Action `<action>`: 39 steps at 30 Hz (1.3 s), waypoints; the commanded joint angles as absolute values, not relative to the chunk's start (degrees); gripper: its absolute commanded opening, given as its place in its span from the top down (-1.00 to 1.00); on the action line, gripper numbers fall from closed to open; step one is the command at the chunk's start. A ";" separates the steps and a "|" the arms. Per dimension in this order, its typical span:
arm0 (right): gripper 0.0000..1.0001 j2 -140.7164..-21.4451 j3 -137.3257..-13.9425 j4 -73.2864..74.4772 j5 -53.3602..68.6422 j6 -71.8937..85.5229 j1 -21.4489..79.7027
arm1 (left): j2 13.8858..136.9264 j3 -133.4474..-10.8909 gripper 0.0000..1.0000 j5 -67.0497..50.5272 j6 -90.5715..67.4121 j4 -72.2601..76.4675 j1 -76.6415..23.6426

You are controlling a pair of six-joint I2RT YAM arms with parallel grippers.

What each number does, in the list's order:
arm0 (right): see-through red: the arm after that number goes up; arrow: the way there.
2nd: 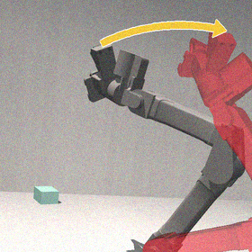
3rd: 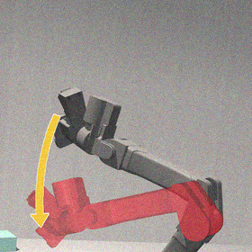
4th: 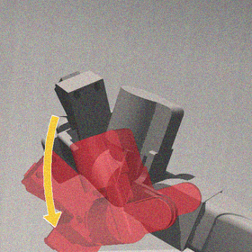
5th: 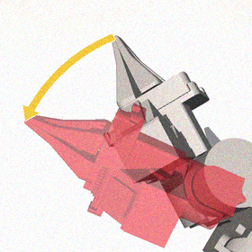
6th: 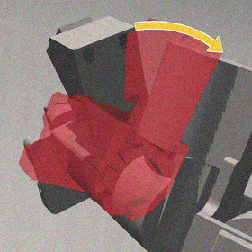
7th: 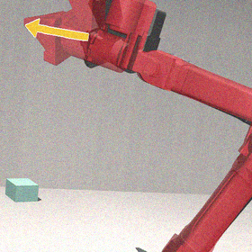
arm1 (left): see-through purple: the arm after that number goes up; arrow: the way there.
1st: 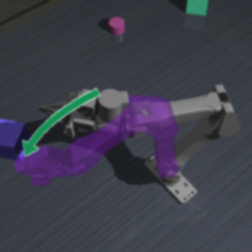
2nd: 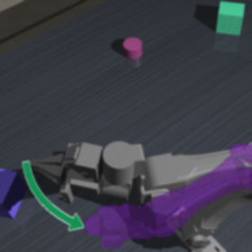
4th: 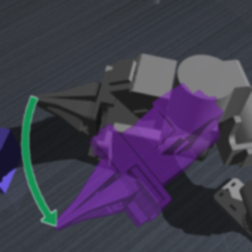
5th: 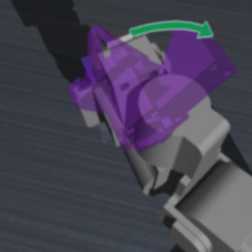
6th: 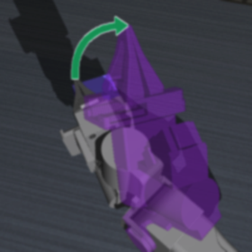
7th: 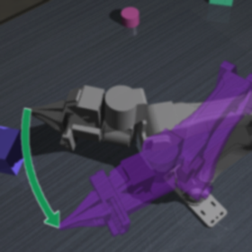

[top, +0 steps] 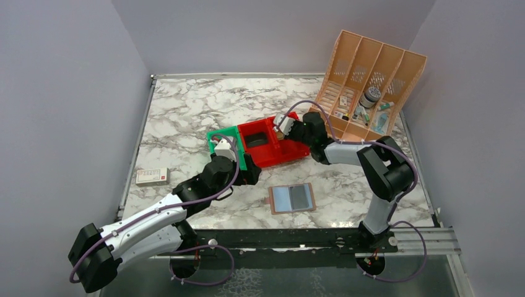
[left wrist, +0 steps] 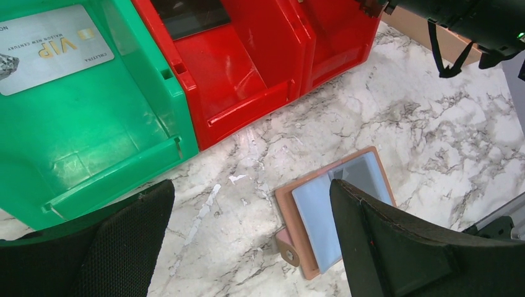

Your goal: Take the credit cards out of the card holder

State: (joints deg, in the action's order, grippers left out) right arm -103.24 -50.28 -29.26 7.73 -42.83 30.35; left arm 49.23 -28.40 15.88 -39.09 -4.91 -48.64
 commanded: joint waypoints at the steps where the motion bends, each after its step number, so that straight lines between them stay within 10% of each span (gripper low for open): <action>1: 0.98 -106.51 -53.07 -25.58 8.14 -45.88 30.85 | 48.37 -30.14 -0.99 16.09 -38.81 -5.87 -48.07; 23: 0.50 -107.61 -55.93 -21.17 10.10 -46.38 31.55 | 48.31 -29.86 -0.99 14.58 -38.84 -5.57 -47.81; 39: 0.72 -99.08 -59.75 -5.00 -1.79 8.24 31.53 | 47.35 -29.31 -0.99 13.60 -38.85 -4.82 -47.81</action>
State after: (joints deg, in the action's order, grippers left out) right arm -97.71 -54.24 -17.65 4.40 -8.05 31.18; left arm 47.79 -28.40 14.79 -39.09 -5.30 -48.05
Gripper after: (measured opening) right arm 0.154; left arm 0.992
